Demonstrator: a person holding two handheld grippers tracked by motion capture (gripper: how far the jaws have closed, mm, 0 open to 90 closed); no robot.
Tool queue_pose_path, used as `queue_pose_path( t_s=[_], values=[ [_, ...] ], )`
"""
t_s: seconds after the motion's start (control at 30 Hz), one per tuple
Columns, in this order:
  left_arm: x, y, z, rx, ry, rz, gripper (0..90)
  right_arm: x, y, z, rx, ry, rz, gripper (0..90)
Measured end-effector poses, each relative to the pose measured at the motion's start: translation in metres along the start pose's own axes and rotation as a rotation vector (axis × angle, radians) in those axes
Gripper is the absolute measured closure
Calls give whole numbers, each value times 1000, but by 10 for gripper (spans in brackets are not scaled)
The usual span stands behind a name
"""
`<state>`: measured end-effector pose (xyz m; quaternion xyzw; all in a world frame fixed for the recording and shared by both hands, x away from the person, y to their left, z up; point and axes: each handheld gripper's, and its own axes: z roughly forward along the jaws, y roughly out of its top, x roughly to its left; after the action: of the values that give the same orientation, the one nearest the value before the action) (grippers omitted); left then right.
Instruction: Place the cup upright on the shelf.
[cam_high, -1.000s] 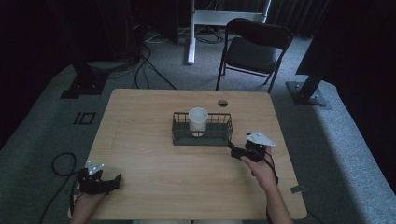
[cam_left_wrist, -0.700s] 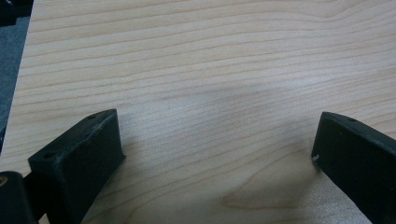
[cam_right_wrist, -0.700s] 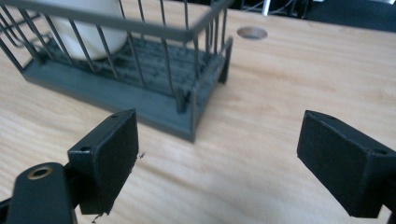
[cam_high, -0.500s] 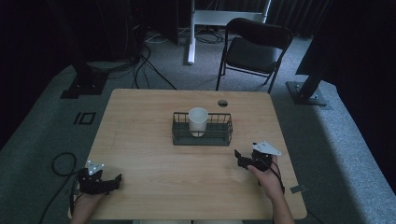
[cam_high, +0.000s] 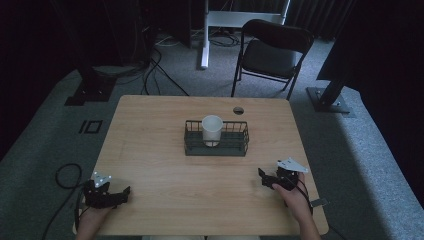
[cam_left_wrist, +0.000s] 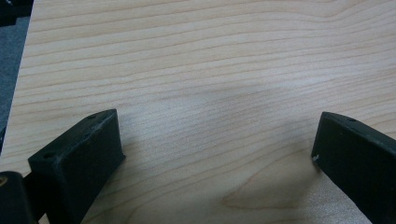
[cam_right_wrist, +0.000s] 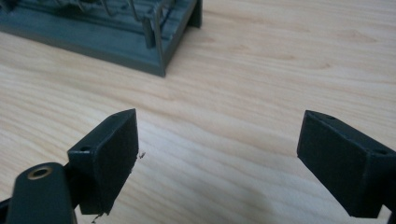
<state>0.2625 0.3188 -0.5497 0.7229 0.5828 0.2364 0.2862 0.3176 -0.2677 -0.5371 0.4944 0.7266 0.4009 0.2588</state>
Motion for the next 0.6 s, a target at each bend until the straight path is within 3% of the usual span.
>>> queue_pose_path(
  t_s=[0.3, 0.6],
  values=[
    [0, 0, 0, -1, 0, -1, 19, -6, -10, -4, 33, -8, 7, 125],
    [0, 0, 0, 0, 0, 0, 20, -18, -17, -11, 81, -50, 36, 125]
  ],
)
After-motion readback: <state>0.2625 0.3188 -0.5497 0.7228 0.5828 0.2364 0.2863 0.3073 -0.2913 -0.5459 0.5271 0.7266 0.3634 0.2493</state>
